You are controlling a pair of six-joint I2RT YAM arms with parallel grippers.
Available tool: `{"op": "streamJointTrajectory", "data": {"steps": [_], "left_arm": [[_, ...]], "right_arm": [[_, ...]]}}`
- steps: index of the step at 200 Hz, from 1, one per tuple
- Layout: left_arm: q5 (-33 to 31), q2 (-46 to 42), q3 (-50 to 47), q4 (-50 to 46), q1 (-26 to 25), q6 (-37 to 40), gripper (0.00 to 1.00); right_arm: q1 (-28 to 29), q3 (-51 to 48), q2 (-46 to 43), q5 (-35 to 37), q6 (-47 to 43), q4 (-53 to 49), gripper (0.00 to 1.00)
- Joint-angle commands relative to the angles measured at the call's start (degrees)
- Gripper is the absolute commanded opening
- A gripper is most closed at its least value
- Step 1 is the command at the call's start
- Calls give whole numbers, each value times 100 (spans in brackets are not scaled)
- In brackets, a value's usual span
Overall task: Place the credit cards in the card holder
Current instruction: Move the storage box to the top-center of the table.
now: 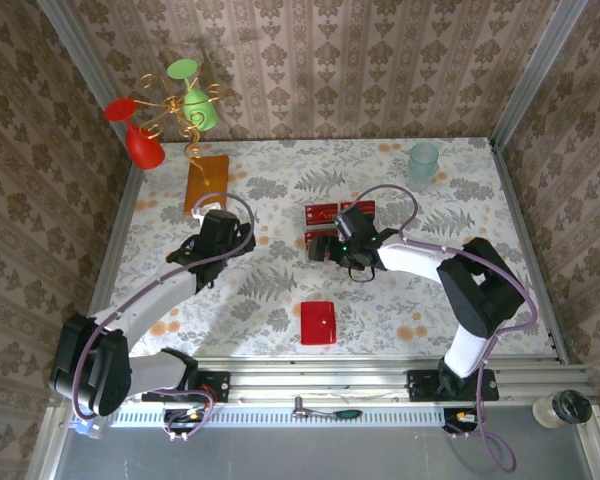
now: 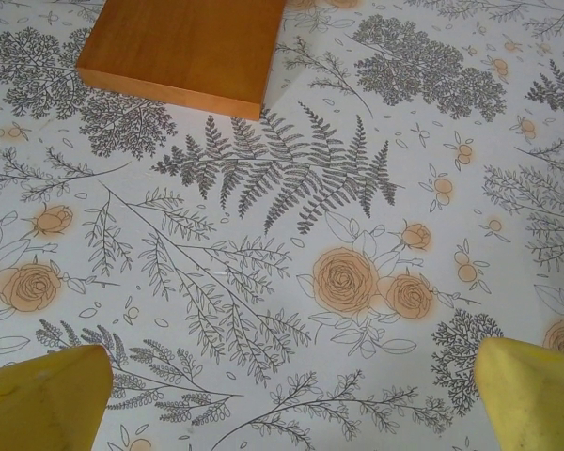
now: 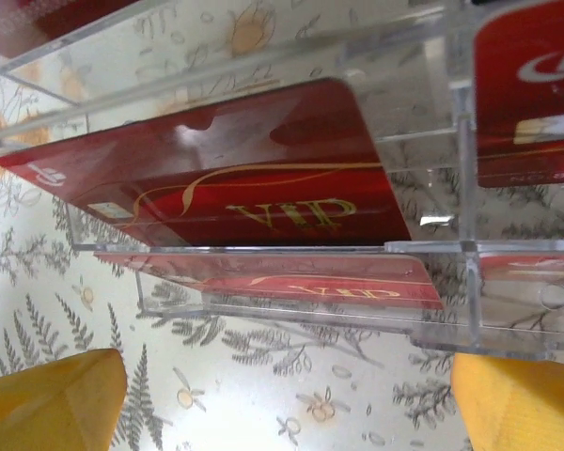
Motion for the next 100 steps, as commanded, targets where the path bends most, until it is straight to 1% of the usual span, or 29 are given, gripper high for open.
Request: {"op": "streamJointTrajectory", "data": {"steps": [1,73,100], "left_arm": [[6,-153,-98,-156,50,-87,100],[76,-162,-138,-148,52,-79,100],[115,-170,-141,-148,46,-44,100]], "right_arm": [[-53,304,240,-177,-38,75,91],[-69,898,789,-461,6,59,90],[-69,918,741,-623,-97,-13,89]]}}
